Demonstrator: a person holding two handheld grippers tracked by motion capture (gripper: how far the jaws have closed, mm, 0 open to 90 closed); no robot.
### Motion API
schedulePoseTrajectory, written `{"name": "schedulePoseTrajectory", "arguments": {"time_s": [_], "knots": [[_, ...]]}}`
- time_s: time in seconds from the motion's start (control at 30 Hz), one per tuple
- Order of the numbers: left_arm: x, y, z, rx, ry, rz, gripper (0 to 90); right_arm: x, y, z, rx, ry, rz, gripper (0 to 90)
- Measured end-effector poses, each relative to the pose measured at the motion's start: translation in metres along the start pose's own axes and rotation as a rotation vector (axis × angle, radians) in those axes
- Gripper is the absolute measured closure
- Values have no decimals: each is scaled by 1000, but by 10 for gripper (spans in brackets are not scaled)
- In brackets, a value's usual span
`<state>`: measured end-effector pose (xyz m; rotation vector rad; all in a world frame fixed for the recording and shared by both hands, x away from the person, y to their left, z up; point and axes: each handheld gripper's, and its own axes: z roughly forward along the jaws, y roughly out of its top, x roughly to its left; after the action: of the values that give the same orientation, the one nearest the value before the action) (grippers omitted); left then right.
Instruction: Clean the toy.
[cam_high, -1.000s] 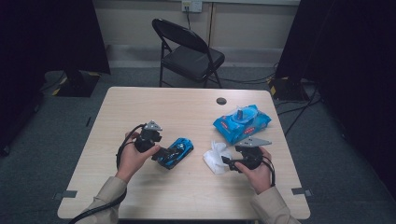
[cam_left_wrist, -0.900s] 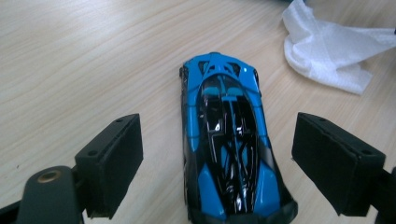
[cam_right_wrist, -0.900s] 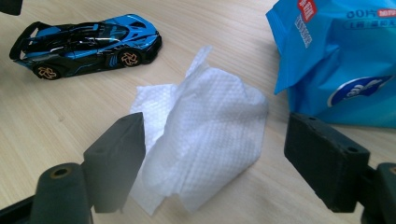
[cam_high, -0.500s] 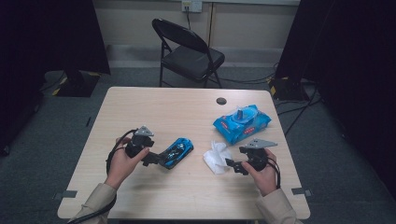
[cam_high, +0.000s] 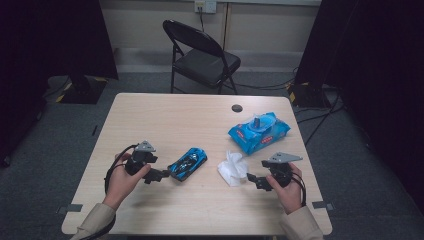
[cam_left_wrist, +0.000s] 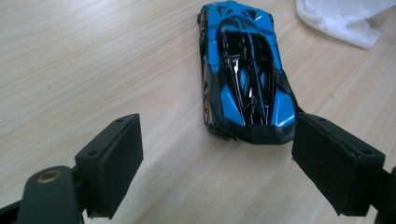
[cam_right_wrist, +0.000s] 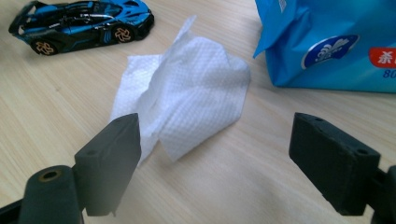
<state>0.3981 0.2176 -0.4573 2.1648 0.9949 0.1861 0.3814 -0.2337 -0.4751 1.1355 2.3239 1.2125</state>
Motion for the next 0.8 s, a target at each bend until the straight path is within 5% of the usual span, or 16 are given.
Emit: {"name": "schedulePoseTrajectory", "arguments": {"time_s": [0.8], "knots": [[7, -35, -6, 18, 1, 8, 162, -7, -26, -15, 50, -5, -6, 174]]}}
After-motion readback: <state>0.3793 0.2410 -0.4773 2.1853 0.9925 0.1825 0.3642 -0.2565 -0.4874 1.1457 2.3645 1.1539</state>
